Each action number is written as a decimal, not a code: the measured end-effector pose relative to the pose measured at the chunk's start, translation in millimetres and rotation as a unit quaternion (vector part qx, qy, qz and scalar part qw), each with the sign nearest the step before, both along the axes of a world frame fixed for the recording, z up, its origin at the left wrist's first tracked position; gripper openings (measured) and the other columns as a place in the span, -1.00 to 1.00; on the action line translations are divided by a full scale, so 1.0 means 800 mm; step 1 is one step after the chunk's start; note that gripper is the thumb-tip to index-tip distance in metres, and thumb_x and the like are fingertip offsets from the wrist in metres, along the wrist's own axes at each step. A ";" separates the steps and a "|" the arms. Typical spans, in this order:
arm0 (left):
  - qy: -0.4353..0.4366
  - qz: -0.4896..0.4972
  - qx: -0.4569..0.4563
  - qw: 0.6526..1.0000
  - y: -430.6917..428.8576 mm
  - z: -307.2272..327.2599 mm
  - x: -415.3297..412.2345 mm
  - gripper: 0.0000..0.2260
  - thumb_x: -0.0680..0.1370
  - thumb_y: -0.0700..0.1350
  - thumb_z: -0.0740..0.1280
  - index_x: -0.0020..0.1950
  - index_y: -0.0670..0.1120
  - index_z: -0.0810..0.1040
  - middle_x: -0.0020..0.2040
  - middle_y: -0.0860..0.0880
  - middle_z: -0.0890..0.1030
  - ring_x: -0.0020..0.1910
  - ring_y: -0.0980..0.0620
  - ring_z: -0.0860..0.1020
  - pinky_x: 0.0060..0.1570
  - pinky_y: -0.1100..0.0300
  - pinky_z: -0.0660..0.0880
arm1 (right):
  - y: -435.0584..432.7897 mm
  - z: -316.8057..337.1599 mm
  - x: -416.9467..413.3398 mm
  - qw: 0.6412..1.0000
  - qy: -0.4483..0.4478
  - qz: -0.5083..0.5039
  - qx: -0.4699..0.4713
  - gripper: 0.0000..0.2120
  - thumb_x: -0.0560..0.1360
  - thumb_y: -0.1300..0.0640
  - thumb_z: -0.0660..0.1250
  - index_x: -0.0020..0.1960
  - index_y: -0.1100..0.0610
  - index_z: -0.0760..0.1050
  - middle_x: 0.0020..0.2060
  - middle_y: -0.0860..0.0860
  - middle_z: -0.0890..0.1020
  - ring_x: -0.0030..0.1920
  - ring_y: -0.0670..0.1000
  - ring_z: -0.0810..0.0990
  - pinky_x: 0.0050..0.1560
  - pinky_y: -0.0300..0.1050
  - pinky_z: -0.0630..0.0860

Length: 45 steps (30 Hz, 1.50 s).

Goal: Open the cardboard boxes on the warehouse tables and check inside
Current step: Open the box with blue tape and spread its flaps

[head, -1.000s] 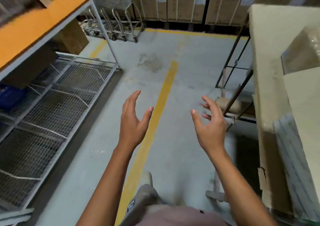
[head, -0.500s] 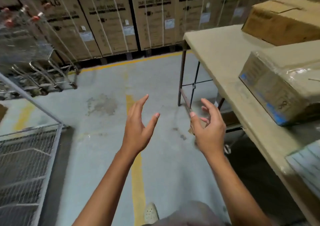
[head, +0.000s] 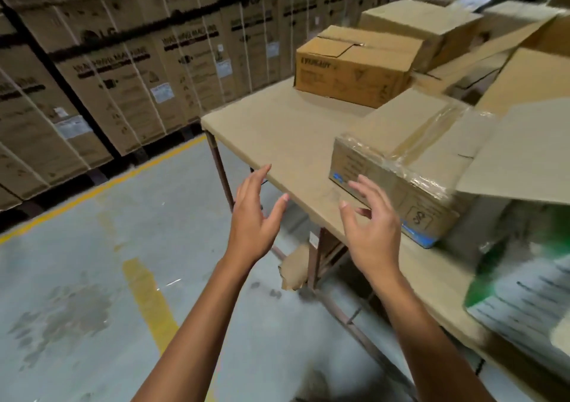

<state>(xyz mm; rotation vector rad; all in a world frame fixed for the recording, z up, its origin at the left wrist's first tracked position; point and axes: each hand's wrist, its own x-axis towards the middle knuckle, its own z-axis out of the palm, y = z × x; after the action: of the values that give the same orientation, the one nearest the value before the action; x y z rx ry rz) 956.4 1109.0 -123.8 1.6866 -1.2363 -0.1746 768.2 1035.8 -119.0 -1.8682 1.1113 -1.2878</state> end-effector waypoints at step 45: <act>-0.311 -0.271 0.238 0.879 -0.392 -0.003 0.124 -0.56 0.58 0.30 0.13 0.22 -0.02 0.29 0.13 -0.19 0.61 0.06 -0.26 0.59 -0.11 0.01 0.43 | -0.131 -0.018 0.061 0.790 -0.043 -0.554 0.258 -0.80 0.48 -0.08 0.30 0.03 -0.04 0.57 -0.01 -0.04 0.63 -0.11 -0.02 0.61 -0.11 -0.05 0.57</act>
<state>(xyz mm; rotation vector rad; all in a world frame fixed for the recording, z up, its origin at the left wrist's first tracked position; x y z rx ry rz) 1055.8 795.6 -126.3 1.8255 -2.3015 -0.3060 817.4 931.1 -133.5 -0.6401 2.3705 -1.3467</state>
